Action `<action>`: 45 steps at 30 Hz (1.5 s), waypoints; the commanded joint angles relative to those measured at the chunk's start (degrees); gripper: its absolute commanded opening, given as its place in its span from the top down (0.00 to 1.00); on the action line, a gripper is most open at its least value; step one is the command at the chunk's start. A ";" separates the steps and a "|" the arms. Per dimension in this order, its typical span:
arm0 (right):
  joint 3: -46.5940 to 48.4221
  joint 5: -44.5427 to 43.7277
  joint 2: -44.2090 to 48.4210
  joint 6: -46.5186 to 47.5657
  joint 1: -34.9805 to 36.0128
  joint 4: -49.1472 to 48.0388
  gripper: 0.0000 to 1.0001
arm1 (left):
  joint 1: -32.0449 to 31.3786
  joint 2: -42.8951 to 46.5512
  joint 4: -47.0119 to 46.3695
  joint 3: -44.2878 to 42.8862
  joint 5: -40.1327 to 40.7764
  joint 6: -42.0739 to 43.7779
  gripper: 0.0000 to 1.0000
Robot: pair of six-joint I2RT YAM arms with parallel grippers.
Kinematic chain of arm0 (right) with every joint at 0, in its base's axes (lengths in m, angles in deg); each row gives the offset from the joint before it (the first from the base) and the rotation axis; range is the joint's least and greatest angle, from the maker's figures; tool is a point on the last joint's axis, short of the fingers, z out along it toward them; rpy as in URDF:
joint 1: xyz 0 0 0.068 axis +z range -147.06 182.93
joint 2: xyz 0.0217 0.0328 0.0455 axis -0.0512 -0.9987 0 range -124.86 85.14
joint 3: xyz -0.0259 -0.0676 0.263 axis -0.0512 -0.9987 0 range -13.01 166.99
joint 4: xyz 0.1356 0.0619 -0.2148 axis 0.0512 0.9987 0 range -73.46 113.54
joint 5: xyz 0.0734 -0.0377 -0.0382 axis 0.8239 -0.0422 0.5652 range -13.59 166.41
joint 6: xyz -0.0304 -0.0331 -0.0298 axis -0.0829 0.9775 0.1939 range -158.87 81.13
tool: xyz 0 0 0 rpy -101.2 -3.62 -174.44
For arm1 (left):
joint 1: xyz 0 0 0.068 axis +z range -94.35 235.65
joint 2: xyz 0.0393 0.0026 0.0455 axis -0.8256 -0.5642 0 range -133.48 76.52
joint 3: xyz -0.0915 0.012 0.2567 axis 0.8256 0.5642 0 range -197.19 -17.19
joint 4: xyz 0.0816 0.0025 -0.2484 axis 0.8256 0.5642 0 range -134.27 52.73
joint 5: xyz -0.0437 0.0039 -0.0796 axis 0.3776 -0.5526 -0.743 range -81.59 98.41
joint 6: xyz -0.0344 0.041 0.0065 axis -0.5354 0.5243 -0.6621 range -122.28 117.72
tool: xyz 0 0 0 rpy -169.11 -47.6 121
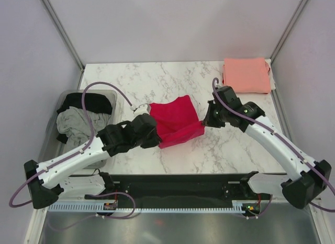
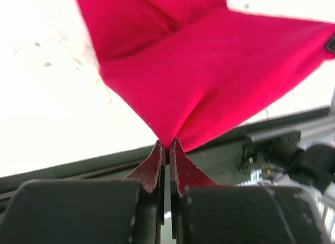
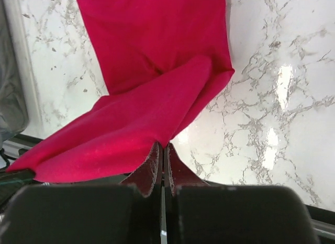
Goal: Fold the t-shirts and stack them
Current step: Fold the tshirt
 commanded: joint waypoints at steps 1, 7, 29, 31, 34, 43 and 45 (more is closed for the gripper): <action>5.32 -4.88 -5.04 3.16 -0.06 0.06 1.00 | 4.10 -1.67 2.31 -2.50 1.00 4.77 0.98; 12.09 -7.26 -14.00 6.15 -1.20 -0.56 1.00 | 13.68 -5.62 -0.77 -3.38 -3.12 10.56 0.98; 53.18 3.28 -59.78 11.52 -10.78 -3.29 0.96 | 41.09 -47.97 -9.12 -29.71 -17.35 25.95 0.96; 59.53 6.69 -67.08 11.77 -11.75 -3.37 0.40 | 43.48 -57.02 -8.77 -34.38 -23.94 26.65 0.78; 70.09 6.81 -71.41 12.48 -12.45 -1.01 0.02 | 45.95 -67.29 -3.16 -47.73 -30.46 29.64 0.45; 24.53 7.42 -42.86 10.55 -12.45 -21.20 0.02 | 43.76 -53.11 0.99 -45.24 -23.97 30.53 0.34; 15.20 8.47 -39.79 10.11 -12.37 -25.86 0.02 | 43.05 -46.52 0.55 -39.44 -23.44 30.52 0.34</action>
